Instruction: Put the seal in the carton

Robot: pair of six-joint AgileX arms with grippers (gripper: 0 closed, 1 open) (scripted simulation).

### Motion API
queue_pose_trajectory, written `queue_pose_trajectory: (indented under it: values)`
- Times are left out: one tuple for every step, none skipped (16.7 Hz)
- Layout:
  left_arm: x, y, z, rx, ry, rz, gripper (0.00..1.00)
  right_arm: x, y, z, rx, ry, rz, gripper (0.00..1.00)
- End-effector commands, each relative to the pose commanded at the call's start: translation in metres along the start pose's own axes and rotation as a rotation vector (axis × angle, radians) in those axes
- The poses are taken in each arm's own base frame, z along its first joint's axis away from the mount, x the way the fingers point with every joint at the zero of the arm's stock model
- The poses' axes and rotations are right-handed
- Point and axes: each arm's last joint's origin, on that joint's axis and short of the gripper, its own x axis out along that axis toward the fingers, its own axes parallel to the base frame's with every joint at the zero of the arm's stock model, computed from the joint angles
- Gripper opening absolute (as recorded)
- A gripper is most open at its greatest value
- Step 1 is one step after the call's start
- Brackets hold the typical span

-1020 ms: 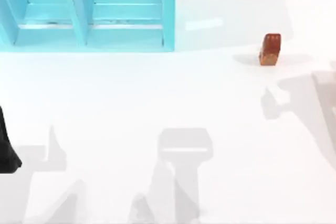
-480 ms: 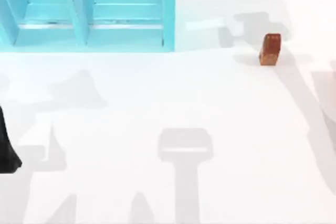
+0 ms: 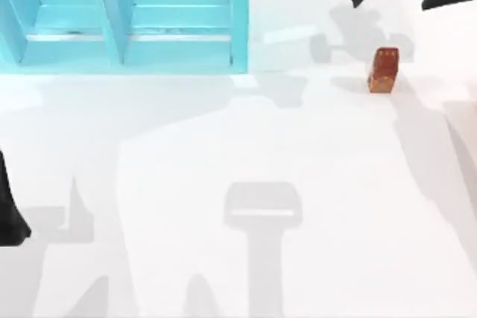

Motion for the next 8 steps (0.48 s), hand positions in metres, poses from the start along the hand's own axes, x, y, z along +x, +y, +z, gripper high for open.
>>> queue_pose_trajectory:
  values:
    - [0.0,0.0,0.0,0.0,0.0,0.0,1.0,0.017,-0.003,-0.001,0.005,0.054,-0.026,1.0]
    - [0.0,0.0,0.0,0.0,0.0,0.0,1.0,0.03,-0.006,-0.003,0.009,0.098,-0.048,1.0]
    - [0.0,0.0,0.0,0.0,0.0,0.0,1.0,0.04,-0.009,-0.004,0.011,0.131,-0.063,1.0]
    - [0.0,0.0,0.0,0.0,0.0,0.0,1.0,0.045,-0.01,-0.005,0.012,0.151,-0.073,1.0]
    - [0.0,0.0,0.0,0.0,0.0,0.0,1.0,0.045,-0.01,-0.005,0.013,0.152,-0.073,1.0]
    - [0.0,0.0,0.0,0.0,0.0,0.0,1.0,0.045,-0.01,-0.005,0.013,0.152,-0.073,1.0]
    - [0.0,0.0,0.0,0.0,0.0,0.0,1.0,0.045,-0.01,-0.005,0.013,0.152,-0.073,1.0]
    - [0.0,0.0,0.0,0.0,0.0,0.0,1.0,0.045,-0.01,-0.005,0.013,0.152,-0.073,1.0]
